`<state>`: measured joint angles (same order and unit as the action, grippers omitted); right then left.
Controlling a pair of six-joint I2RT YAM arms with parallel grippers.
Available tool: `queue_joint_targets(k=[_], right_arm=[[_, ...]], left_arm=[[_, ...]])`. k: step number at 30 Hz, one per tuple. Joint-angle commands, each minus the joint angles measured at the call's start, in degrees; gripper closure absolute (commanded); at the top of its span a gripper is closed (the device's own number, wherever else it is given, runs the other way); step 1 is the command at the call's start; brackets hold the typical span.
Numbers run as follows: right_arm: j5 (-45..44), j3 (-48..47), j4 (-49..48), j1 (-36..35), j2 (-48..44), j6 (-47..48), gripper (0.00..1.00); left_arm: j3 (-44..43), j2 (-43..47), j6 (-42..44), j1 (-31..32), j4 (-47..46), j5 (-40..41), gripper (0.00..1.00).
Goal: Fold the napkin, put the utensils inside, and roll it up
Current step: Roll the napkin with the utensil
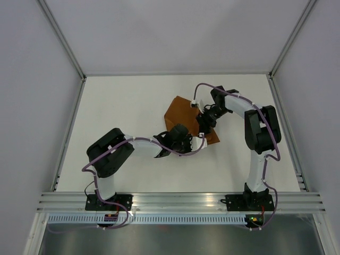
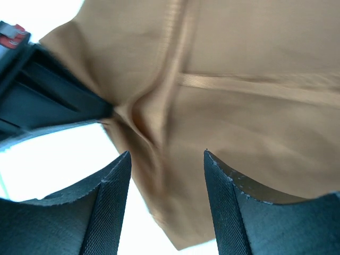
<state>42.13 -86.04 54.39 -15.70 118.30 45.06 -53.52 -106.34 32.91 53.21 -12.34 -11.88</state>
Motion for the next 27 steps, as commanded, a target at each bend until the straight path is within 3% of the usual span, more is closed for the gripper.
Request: queue_joint_targets(k=[1, 8, 16, 20, 27], right_arm=[[0.9, 2.2, -6.6, 2.2, -3.9, -2.3, 0.37], [3.7, 8.7, -13.3, 7.2, -9.7, -0.7, 0.36], [7.3, 21.3, -20.3, 10.0, -20.3, 7.5, 0.35], [6.9, 27.3, -25.3, 8.9, -27.0, 8.9, 0.34], [-0.8, 43.9, -44.3, 0.4, -39.2, 9.1, 0.29]], left_arm=[[1.2, 0.6, -4.9, -0.8, 2.1, -5.6, 0.98], [2.7, 2.7, -10.8, -5.6, 1.4, -13.2, 0.98], [-4.2, -0.4, -15.7, -11.3, 11.4, -27.0, 0.98], [-7.8, -3.3, -16.5, -12.9, 16.1, -31.4, 0.98], [-11.7, -7.7, -17.6, -15.2, 20.0, -38.2, 0.98]])
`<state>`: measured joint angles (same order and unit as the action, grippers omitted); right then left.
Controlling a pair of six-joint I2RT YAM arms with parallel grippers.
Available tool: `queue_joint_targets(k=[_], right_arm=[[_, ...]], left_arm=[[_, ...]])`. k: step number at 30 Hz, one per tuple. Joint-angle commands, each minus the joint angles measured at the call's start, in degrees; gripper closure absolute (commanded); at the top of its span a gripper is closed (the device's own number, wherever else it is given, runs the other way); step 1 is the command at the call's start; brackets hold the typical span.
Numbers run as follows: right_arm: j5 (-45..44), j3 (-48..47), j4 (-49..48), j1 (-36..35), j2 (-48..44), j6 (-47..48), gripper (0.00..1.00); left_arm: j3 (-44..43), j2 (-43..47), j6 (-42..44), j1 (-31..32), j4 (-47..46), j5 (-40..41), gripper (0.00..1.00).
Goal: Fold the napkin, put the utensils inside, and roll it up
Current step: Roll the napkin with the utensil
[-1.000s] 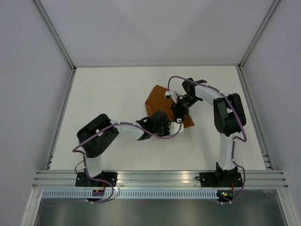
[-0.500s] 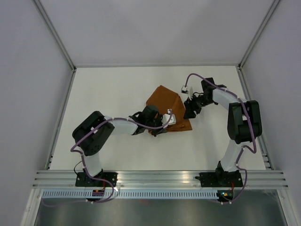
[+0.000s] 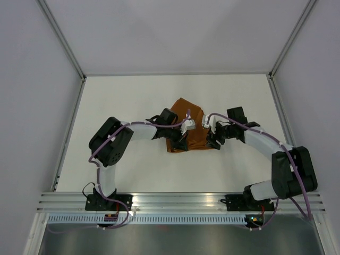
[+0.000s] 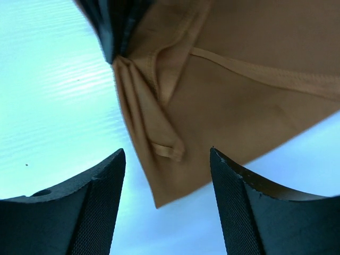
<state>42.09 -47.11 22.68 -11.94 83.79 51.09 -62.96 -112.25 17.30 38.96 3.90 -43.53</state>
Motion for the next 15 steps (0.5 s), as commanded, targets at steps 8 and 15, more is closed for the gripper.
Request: queue_joint_targets(k=[8, 15], right_arm=[[-8.1, 11.8, -18.9, -12.9, -9.3, 6.7, 0.27], [-11.7, 13.7, -21.8, -18.9, -8.1, 8.2, 0.26]], left_arm=[[-3.7, -3.6, -2.3, -3.8, 6.3, -11.1, 0.98], [-4.9, -4.9, -1.9, -3.9, 8.0, -12.6, 0.98]])
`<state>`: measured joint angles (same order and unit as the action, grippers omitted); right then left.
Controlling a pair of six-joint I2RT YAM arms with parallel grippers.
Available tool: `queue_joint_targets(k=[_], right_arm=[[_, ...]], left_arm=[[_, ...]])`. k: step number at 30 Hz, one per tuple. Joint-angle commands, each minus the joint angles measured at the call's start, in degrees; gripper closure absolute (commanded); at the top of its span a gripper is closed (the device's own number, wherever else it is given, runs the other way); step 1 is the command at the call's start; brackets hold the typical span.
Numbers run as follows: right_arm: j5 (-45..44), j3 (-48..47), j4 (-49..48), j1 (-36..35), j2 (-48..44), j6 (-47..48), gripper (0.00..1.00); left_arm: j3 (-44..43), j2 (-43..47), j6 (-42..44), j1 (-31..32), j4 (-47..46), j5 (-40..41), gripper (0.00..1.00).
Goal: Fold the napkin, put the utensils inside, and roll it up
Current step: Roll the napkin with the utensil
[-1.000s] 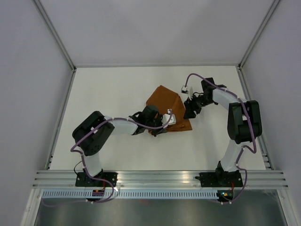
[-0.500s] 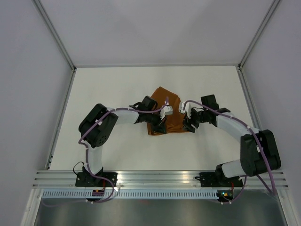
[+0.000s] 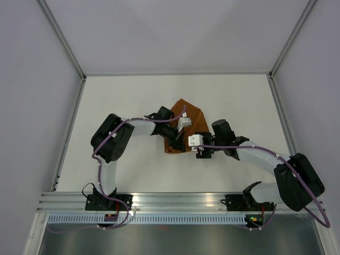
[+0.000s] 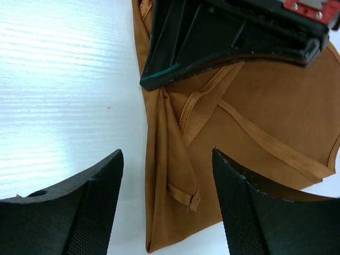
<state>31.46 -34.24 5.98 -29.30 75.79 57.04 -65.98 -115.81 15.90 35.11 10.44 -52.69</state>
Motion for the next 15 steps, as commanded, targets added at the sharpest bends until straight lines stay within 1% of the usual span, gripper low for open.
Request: queue_joint_targets(k=[1, 5, 9, 10, 15], right_arm=[[-1.7, 1.0, -5.4, -2.2, 0.6, 2.6, 0.26], [-3.9, 0.6, -5.5, -5.1, 3.5, 3.3, 0.27], [-5.7, 0.3, -5.5, -6.0, 6.0, 4.7, 0.28], [-6.5, 0.2, -7.1, -6.1, 7.1, 4.8, 0.29], [-8.6, -1.1, -7.1, -6.4, 10.8, 5.6, 0.34]], left_arm=[[-2.1, -1.5, -0.5, 0.0, 1.9, -3.5, 0.98], [-3.1, -2.3, 0.3, 0.0, 3.3, -3.5, 0.98], [-3.5, -2.1, 0.6, -0.2, 3.7, -3.7, 0.98], [-3.6, -2.1, 0.6, -0.4, 3.9, -3.7, 0.98], [-4.0, -2.2, 0.9, -0.6, 4.2, -3.9, 0.98]])
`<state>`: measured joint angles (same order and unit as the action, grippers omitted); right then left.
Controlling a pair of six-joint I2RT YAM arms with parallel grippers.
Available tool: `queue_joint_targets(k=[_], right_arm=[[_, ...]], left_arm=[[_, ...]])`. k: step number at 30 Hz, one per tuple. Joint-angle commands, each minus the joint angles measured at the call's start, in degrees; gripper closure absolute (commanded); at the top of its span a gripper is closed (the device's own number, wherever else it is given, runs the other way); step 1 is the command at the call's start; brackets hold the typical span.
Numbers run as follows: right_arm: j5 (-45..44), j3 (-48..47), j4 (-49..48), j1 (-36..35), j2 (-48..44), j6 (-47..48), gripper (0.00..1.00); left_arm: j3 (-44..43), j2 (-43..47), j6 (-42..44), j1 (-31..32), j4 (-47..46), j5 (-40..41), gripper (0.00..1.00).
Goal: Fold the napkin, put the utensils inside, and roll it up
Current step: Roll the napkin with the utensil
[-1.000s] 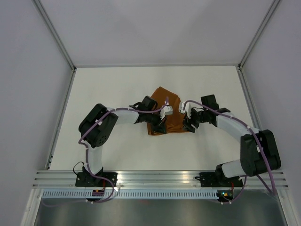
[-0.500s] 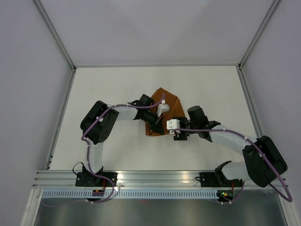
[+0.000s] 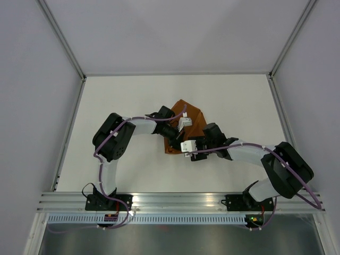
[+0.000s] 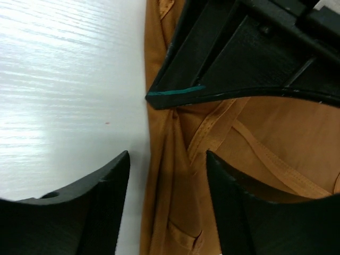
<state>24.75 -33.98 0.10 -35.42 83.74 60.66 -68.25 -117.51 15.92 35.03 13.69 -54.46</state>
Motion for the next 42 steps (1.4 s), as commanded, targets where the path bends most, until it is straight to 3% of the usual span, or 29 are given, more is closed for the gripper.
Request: queue_joint_targets(k=[1, 8, 16, 21, 27, 30, 39, 42], right_arm=[[-2.2, -1.6, -0.5, -0.3, 3.3, 2.3, 0.37], [-3.9, -3.4, 4.6, -0.4, 4.8, 5.1, 0.48], [-4.2, -5.5, 9.9, -0.4, 6.0, 6.0, 0.70], [-3.6, -7.3, 13.8, -0.4, 7.1, 5.7, 0.77], [-1.2, -9.9, 18.7, -0.3, 8.7, 5.0, 0.81], [-0.7, -9.8, 19.2, -0.2, 9.7, 4.6, 0.82], [5.2, -14.5, 25.5, 2.3, 11.8, 2.7, 0.83], [7.8, -17.0, 28.6, 3.8, 13.4, 2.2, 0.83]], left_arm=[[-1.7, -0.4, 1.0, -0.4, 1.1, -2.2, 0.98], [-1.9, -0.2, 1.3, -0.5, 1.4, -2.3, 0.98], [-2.5, 0.4, 1.0, -0.6, 1.3, -2.1, 0.98], [-2.6, 1.8, -1.2, -0.7, 0.3, -1.0, 0.86], [0.9, 5.4, -9.1, -2.1, -9.5, -0.9, 0.61], [3.4, 7.3, -15.3, -2.6, -16.1, -1.2, 0.54], [11.5, 14.5, -26.5, -4.0, -28.9, 9.2, 0.54], [15.4, 17.7, -28.4, -4.0, -33.0, 16.8, 0.54]])
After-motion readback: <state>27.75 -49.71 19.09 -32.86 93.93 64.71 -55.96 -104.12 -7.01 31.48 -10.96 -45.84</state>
